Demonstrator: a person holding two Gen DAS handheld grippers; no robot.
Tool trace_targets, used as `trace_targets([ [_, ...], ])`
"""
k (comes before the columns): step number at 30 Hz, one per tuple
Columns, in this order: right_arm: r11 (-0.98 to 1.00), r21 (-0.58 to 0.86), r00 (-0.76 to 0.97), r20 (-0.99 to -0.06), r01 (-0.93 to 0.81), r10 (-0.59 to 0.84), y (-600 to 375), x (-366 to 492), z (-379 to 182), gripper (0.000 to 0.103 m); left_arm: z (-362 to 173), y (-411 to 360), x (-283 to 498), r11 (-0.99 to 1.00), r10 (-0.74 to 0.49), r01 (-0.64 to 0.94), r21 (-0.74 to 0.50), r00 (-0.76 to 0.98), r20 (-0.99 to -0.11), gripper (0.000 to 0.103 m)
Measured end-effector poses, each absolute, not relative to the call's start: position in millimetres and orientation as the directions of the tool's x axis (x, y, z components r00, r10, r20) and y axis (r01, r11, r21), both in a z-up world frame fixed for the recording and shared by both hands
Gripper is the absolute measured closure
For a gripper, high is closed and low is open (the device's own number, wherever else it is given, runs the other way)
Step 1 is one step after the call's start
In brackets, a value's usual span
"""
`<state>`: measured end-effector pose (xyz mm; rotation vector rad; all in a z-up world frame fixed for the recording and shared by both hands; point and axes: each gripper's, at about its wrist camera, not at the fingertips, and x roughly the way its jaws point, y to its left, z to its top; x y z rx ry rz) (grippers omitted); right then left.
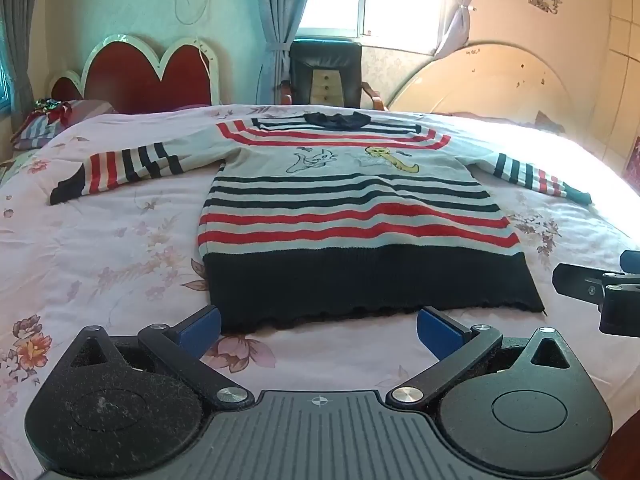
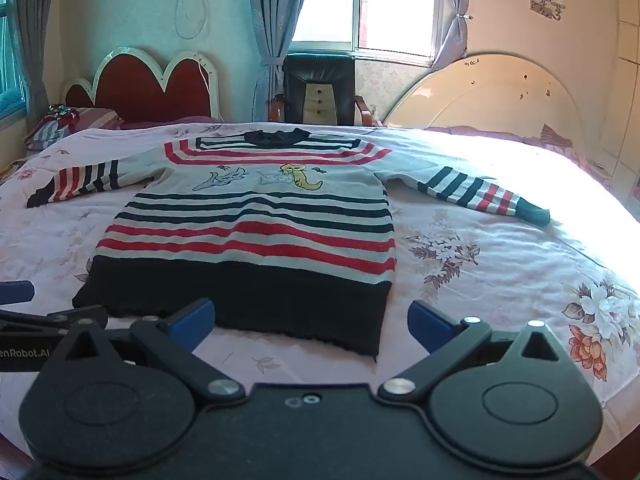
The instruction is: Fold small clothes
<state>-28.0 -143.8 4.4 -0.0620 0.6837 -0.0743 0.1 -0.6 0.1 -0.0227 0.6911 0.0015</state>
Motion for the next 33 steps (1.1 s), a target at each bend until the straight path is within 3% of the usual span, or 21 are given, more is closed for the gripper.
trace_targets([
  [33,0.997,-0.071,0.775,-0.628,0.036,-0.073,-143.7,-23.6,1.8,0.001,-7.9,0.7,3.4,0.999,0.007,-0.027,-0.02,0.747,-0.665,0.0],
])
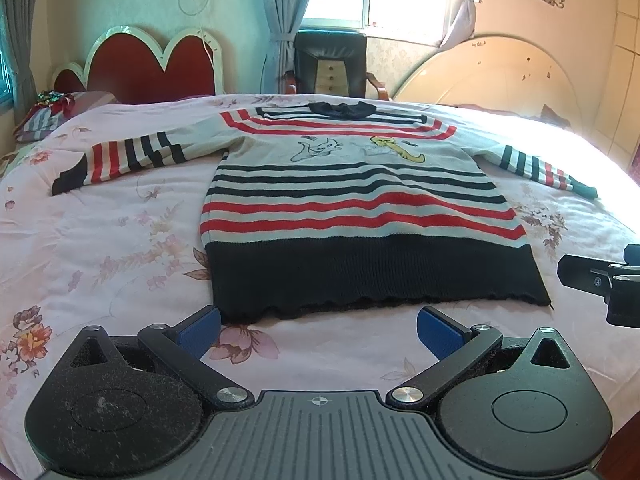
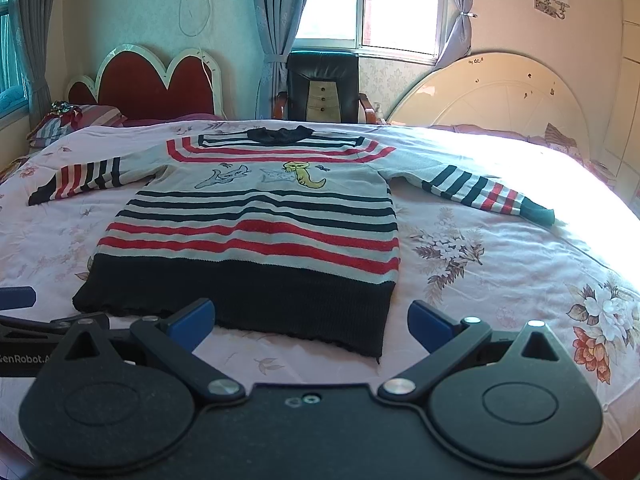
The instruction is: Fold small clothes
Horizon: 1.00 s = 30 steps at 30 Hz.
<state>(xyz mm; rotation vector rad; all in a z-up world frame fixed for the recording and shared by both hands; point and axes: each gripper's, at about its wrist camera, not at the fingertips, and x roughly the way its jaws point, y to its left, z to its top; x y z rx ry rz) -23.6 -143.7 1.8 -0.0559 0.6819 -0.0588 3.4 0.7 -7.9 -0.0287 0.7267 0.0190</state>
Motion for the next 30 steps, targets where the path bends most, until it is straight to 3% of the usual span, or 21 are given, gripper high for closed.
trace_targets([
  [30,0.997,-0.072,0.772,-0.632,0.035,-0.073,-143.8,-21.6,-0.5,0.001,-9.0,3.5,5.6,0.999,0.014,-0.039,-0.023,0.74,-0.672,0.0],
])
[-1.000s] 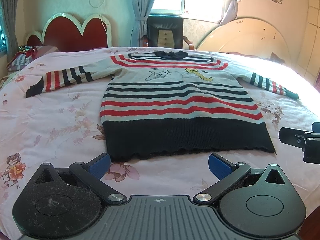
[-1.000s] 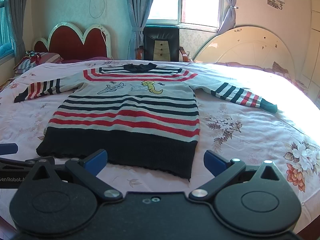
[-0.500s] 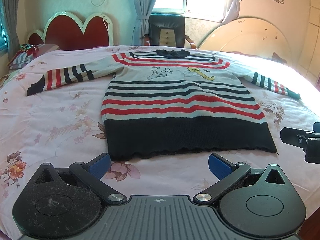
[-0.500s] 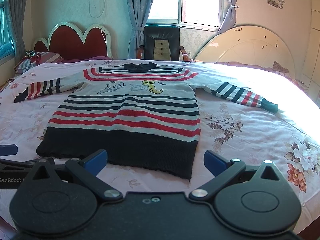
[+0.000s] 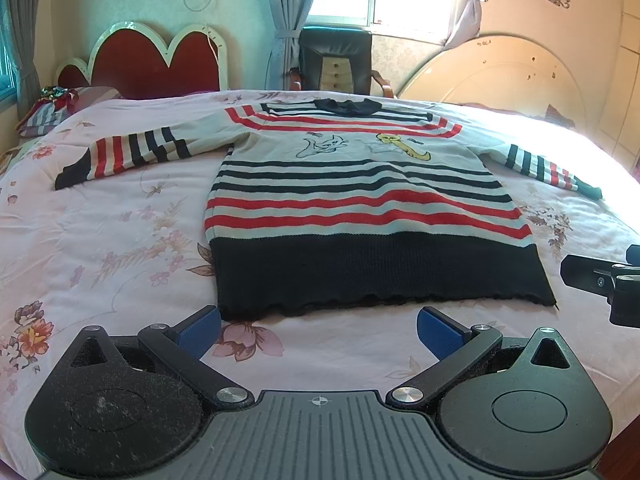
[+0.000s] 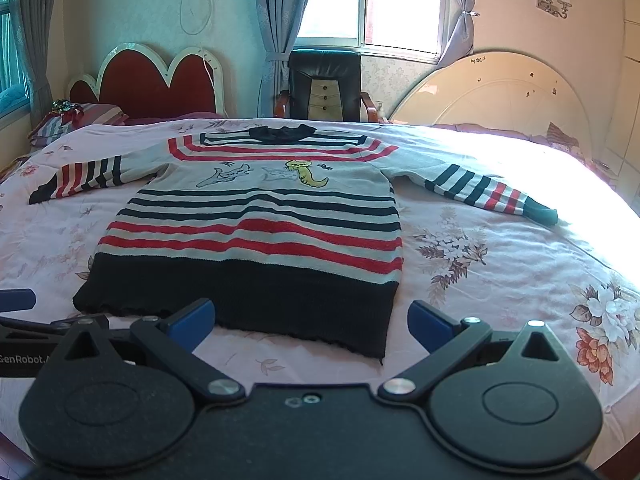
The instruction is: Fold small clothes
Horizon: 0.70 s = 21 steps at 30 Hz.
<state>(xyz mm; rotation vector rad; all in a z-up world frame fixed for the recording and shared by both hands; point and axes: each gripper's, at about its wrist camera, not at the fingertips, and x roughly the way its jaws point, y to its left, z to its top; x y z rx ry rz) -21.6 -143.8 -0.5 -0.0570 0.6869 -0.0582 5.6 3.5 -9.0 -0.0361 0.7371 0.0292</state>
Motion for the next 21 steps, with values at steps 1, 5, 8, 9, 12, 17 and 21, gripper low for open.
trace_targets([
  [1,0.997,-0.071,0.771,-0.633,0.035,-0.072,-143.2,-21.4,-0.9,0.001,-9.0,3.5,5.5,0.999,0.014,-0.04,-0.023,0.74,-0.672,0.0],
  [5,0.997,-0.071,0.771,-0.633,0.034,-0.072,-143.4,-21.1,-1.2,0.001,-9.0,3.4,5.5,0.999,0.015,-0.041,-0.022,0.74,-0.672,0.0],
  [8,0.997,-0.072,0.771,-0.633,0.034,-0.072,-143.5,-21.0,-1.2,0.001,-9.0,3.4,5.5,0.999,0.016,-0.041,-0.021,0.741,-0.672,0.0],
  [9,0.997,-0.072,0.771,-0.633,0.034,-0.071,-143.3,-21.3,-1.0,0.001,-9.5,4.1,6.0,0.999,0.016,-0.041,-0.022,0.74,-0.672,0.0],
  [12,0.997,-0.072,0.771,-0.632,0.034,-0.072,-143.2,-21.1,-1.1,0.001,-9.6,4.1,5.8,0.999,0.016,-0.042,-0.022,0.741,-0.672,0.0],
  [17,0.997,-0.073,0.77,-0.634,0.034,-0.073,-143.0,-20.6,-1.4,0.001,-10.3,4.2,6.2,0.999,0.016,-0.041,-0.021,0.74,-0.672,0.0],
  [21,0.997,-0.073,0.768,-0.636,0.034,-0.073,-143.1,-20.7,-1.3,0.001,-10.1,3.9,6.5,0.999,0.017,-0.042,-0.02,0.737,-0.676,0.0],
])
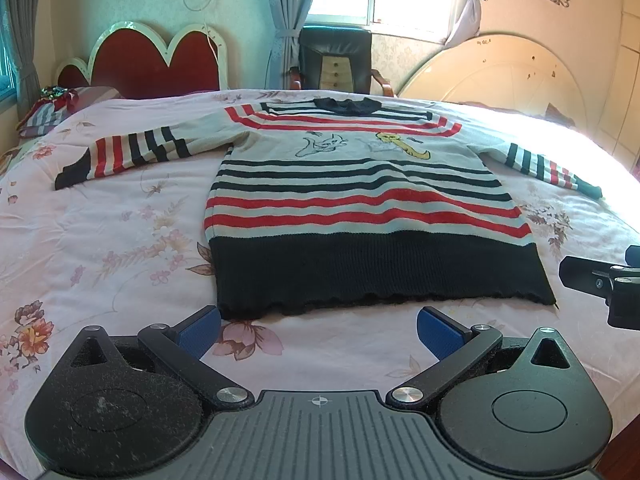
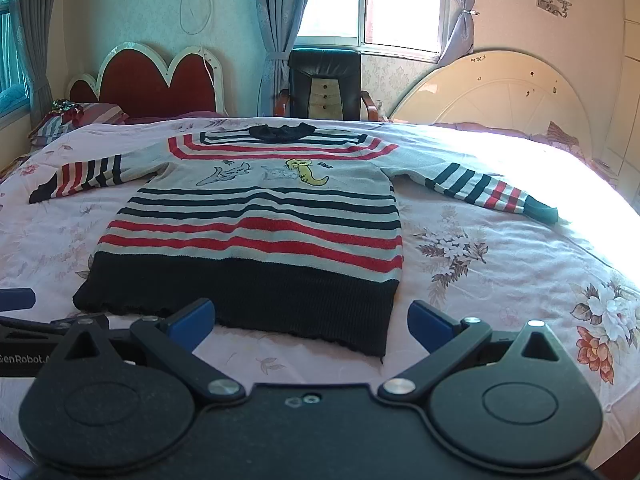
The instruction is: Fold small clothes
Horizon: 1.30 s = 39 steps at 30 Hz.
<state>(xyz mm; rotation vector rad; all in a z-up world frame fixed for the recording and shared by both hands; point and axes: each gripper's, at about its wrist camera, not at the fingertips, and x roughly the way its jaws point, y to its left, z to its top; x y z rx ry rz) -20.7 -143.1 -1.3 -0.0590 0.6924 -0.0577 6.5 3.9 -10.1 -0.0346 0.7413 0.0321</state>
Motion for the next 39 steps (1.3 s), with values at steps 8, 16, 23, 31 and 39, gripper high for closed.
trace_targets([
  [8,0.997,-0.073,0.768,-0.637,0.033,-0.072,-143,-20,-2,0.001,-10,2,7,0.999,0.018,-0.04,-0.017,0.736,-0.677,0.0],
  [16,0.996,-0.066,0.769,-0.634,0.054,-0.083,-152,-15,-4,0.001,-5,10,25,0.997,-0.027,-0.032,-0.075,0.741,-0.671,0.0],
  [23,0.98,0.039,0.801,-0.583,0.197,-0.138,-223,20,9,0.001,-3,29,96,0.966,-0.155,-0.011,-0.258,0.773,-0.615,0.0],
  [31,0.868,0.226,0.802,-0.533,0.443,-0.27,-366,84,5,0.034,-9,24,207,0.98,-0.14,0.018,-0.2,0.776,-0.615,0.0],
  [39,0.664,0.467,0.774,-0.567,0.584,-0.282,-493,153,-56,0.07,-32,31,284,0.985,-0.065,-0.056,-0.163,0.754,-0.653,0.0],
])
